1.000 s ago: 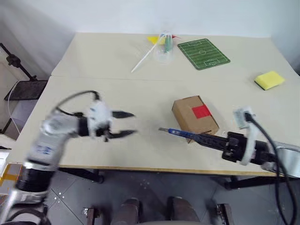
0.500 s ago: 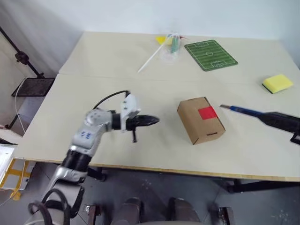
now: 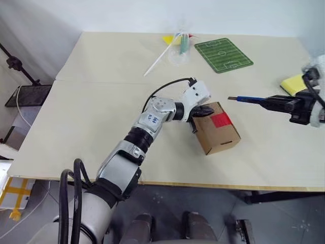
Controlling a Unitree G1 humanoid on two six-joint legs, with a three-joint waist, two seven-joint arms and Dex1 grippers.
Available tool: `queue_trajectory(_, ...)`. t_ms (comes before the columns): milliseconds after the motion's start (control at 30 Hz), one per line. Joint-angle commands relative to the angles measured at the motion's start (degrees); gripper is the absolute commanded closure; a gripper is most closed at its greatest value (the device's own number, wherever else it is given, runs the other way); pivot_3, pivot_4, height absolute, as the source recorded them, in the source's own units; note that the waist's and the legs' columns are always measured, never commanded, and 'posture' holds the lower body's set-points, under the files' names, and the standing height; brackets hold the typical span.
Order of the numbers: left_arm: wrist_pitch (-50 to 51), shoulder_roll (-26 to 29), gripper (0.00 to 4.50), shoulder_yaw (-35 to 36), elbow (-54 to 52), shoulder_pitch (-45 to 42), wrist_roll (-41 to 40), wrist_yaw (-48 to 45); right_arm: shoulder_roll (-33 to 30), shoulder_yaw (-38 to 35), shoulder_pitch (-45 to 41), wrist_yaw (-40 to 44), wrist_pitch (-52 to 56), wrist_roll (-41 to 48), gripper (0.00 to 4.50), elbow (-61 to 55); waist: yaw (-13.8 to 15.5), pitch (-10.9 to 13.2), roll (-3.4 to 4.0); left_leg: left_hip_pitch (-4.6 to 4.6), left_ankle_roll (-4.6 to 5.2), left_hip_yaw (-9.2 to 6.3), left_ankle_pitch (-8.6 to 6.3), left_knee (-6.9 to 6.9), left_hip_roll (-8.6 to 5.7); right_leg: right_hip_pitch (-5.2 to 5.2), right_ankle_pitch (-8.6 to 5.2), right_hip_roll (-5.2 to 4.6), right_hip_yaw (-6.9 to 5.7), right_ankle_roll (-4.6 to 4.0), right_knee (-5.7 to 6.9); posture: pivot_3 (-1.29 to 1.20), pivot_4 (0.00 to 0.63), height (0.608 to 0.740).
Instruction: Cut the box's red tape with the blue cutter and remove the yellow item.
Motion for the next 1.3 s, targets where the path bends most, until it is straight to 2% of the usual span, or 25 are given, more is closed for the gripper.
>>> queue_trajectory(33,0.8,-1.3,4.50,0.1,1.5,-2.3,1.7,0.6,1.3,1.5,-5.5,1.6,1.8,-4.8,4.33,1.3,0.4,0.0,0.01,-0.21,0.00,0.03,0.00,0.12,-0.05,-0.24,0.00,0.00,-0.01,0.00,0.17,0.00,0.150,0.740)
queue_trajectory(233,0.8,-2.6,4.50,0.8,3.4,-3.2,2.9,1.2,4.4,3.3,-8.5,4.1,3.7,-11.6,4.33,2.1,0.8,0.0,0.02,-0.42,0.08,0.01,0.07,0.30,-0.32,-0.37,0.01,-0.05,-0.02,0.02,0.24,0.00,0.150,0.740)
queue_trajectory(433,1.6,-2.8,4.50,1.6,3.3,-3.2,2.9,0.9,5.9,2.4,-7.4,6.7,4.6,-16.0,4.33,1.2,0.7,0.0,0.02,-0.43,0.09,0.01,0.07,0.38,-0.34,-0.38,0.02,-0.05,-0.02,0.03,0.32,0.00,0.150,0.740)
queue_trajectory(900,2.1,-2.3,4.50,1.6,2.5,-2.3,3.6,0.6,7.7,-1.2,-4.9,9.7,7.8,-19.3,4.33,-0.7,0.5,0.0,0.03,-0.43,0.09,0.00,0.07,0.70,-0.39,-0.41,0.02,-0.08,0.01,0.03,0.73,0.00,0.150,0.740)
queue_trajectory(1067,2.3,-2.3,4.50,1.1,2.6,-2.2,4.4,0.8,7.2,0.9,-5.6,11.7,10.4,-19.6,4.33,-1.6,0.4,0.0,0.03,-0.43,0.09,0.00,0.07,0.75,-0.39,-0.41,0.02,-0.08,0.01,0.03,0.79,0.00,0.150,0.740)
queue_trajectory(1300,1.2,-1.9,4.50,-2.1,4.1,-1.5,8.5,1.1,6.2,7.6,-11.4,15.2,16.5,-23.2,4.33,2.1,0.3,0.0,0.05,-0.42,0.09,0.01,0.07,0.86,-0.39,-0.40,0.02,-0.08,0.04,0.03,0.92,0.00,0.150,0.740)
